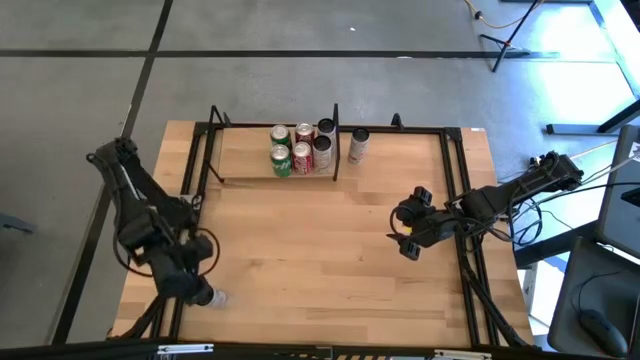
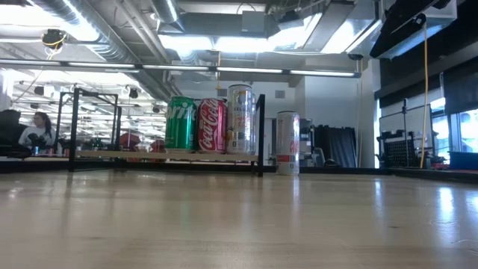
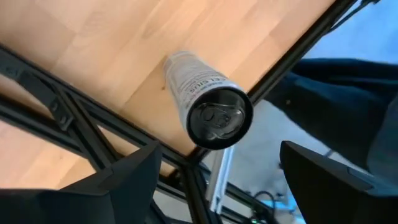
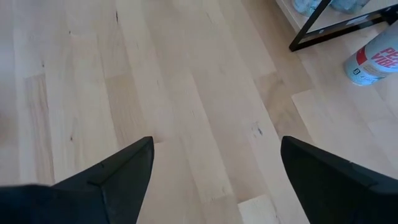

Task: Place canned beverage on shelf
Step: Put the bottom white pink soda can on the shelf

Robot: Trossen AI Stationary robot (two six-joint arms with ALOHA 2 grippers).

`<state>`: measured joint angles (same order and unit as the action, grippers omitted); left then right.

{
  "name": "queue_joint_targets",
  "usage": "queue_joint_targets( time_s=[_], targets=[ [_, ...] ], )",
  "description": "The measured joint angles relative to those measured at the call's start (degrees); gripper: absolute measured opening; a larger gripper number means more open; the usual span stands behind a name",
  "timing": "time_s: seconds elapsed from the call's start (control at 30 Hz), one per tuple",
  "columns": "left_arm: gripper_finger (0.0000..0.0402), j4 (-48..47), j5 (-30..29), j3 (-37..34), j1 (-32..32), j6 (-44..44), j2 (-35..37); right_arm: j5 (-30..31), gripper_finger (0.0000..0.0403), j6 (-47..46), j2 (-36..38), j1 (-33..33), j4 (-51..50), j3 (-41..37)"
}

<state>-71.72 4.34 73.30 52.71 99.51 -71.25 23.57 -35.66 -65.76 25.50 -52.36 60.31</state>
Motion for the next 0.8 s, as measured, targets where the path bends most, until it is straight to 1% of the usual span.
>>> queue_joint_targets(
  time_s=[0.37,0.53,0.67,0.8],
  targets=[
    [0.0316,1.72,-0.86,-0.04,6.46,-2.43,-8.38,0.46,0.0337,1.47,0.0,0.0,0.0,0.0],
    [0.0316,1.02,-3.51,-0.04,6.72,-2.63,-8.76,0.46,0.0337,1.48,-0.01,0.0,-0.02,0.0],
    [0.0316,0.18,-4.25,-0.04,6.71,-3.36,-8.76,0.19,0.0337,1.48,-0.02,0.0,-0.02,0.0],
    [0.0316,0.83,-7.87,-0.04,6.71,-5.58,-8.78,-0.17,0.0337,1.49,0.0,-0.01,-0.02,0.0]
  ],
)
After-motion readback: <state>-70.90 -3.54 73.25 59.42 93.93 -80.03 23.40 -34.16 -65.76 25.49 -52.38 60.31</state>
